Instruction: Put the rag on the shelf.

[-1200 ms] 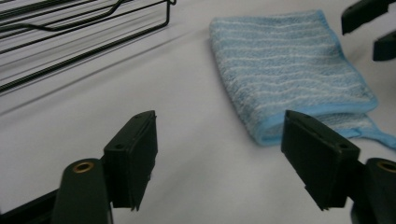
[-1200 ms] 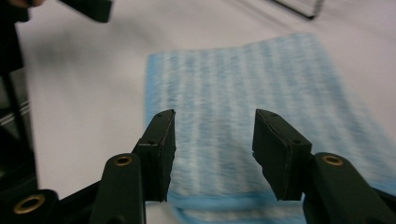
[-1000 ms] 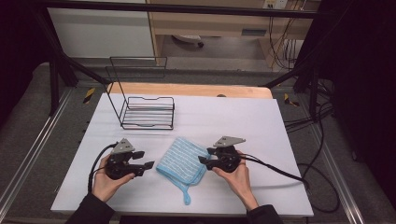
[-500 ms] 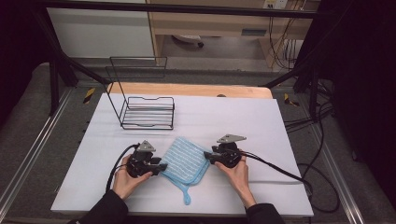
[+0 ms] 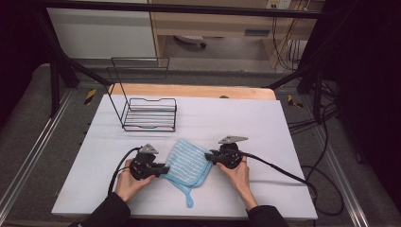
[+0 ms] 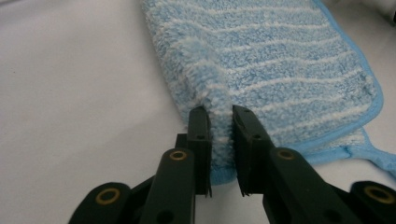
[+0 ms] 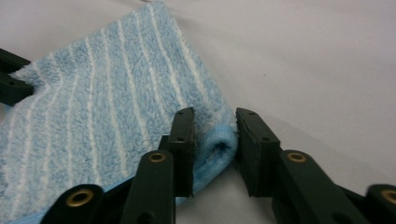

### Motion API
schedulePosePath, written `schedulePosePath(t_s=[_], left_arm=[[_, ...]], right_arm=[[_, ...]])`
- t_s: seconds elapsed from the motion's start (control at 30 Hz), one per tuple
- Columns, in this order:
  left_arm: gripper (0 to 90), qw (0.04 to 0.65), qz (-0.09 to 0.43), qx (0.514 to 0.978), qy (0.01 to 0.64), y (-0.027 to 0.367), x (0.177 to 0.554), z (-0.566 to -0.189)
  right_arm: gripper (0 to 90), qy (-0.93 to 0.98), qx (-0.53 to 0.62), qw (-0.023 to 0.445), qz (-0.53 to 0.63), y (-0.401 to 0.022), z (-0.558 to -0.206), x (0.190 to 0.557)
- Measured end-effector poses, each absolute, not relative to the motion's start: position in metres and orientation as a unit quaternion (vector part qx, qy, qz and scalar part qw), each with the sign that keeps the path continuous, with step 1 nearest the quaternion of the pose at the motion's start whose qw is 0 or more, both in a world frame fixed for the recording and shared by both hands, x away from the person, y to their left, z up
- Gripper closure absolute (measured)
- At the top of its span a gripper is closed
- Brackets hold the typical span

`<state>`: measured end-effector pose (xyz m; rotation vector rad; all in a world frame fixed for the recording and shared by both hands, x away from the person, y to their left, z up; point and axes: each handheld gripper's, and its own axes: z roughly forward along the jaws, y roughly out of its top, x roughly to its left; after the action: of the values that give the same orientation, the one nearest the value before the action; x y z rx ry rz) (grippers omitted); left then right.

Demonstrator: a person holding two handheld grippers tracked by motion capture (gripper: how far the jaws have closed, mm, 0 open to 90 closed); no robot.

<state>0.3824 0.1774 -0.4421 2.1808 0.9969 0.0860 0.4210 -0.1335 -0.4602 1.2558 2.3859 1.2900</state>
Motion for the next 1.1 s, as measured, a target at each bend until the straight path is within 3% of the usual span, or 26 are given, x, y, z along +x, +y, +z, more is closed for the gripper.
schedulePosePath(t_s=[0.1,0.3,0.93,1.1], left_arm=[[80.6,0.363,0.04,0.846,0.389,0.176,0.38,-0.441],[82.0,0.36,0.051,0.847,0.388,0.174,0.37,-0.438],[80.9,0.363,0.059,0.835,0.408,0.187,0.323,-0.438],[77.0,0.366,0.06,0.834,0.408,0.189,0.324,-0.44]], right_arm=[[78.5,0.793,0.421,0.073,0.434,-0.133,-0.459,0.421],[80.9,0.8,0.408,0.075,0.432,-0.132,-0.455,0.422],[80.8,0.829,0.348,0.059,0.435,-0.096,-0.446,0.433],[76.3,0.829,0.343,0.071,0.435,-0.093,-0.452,0.435]])
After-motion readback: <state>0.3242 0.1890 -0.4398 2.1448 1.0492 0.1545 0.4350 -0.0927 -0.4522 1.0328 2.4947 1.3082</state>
